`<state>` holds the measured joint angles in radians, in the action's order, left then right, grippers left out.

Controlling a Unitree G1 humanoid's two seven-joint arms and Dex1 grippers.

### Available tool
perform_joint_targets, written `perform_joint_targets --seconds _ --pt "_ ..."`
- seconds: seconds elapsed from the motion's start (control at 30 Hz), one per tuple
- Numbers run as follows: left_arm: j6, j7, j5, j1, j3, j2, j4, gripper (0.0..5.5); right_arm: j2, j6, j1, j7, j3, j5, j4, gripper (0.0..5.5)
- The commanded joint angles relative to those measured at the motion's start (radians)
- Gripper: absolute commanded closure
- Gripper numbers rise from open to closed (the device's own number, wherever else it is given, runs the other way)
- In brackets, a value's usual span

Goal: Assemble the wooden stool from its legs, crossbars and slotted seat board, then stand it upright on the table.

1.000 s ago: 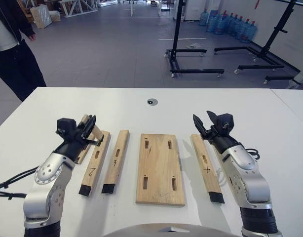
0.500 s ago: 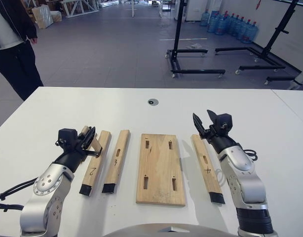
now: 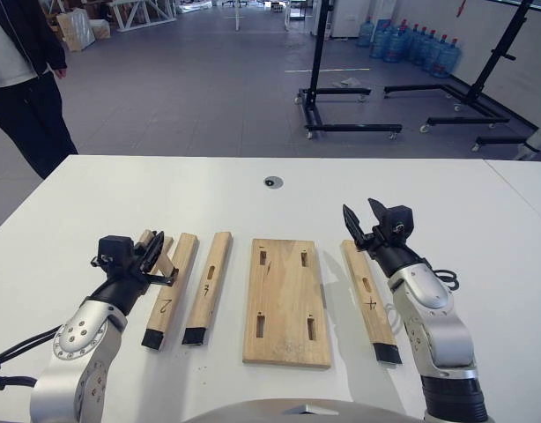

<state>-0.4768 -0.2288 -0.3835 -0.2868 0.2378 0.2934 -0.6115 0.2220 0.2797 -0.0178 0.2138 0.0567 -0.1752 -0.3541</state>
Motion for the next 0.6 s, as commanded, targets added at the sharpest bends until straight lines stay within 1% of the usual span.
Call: perform_joint_targets --seconds 0.03,0.4,0.6 --pt "-0.005 0.004 0.016 0.006 -0.010 0.006 0.017 5.13 0.003 0.010 0.003 0.001 -0.004 0.007 -0.002 2.68" --pt "-0.044 0.035 0.036 0.012 -0.046 -0.010 0.042 5.13 0.010 0.013 0.008 -0.001 -0.006 0.009 0.007 2.68" --pt "-0.071 0.044 0.048 -0.026 -0.069 -0.011 0.037 5.13 0.010 0.014 0.007 -0.006 0.007 0.004 0.007 2.68"
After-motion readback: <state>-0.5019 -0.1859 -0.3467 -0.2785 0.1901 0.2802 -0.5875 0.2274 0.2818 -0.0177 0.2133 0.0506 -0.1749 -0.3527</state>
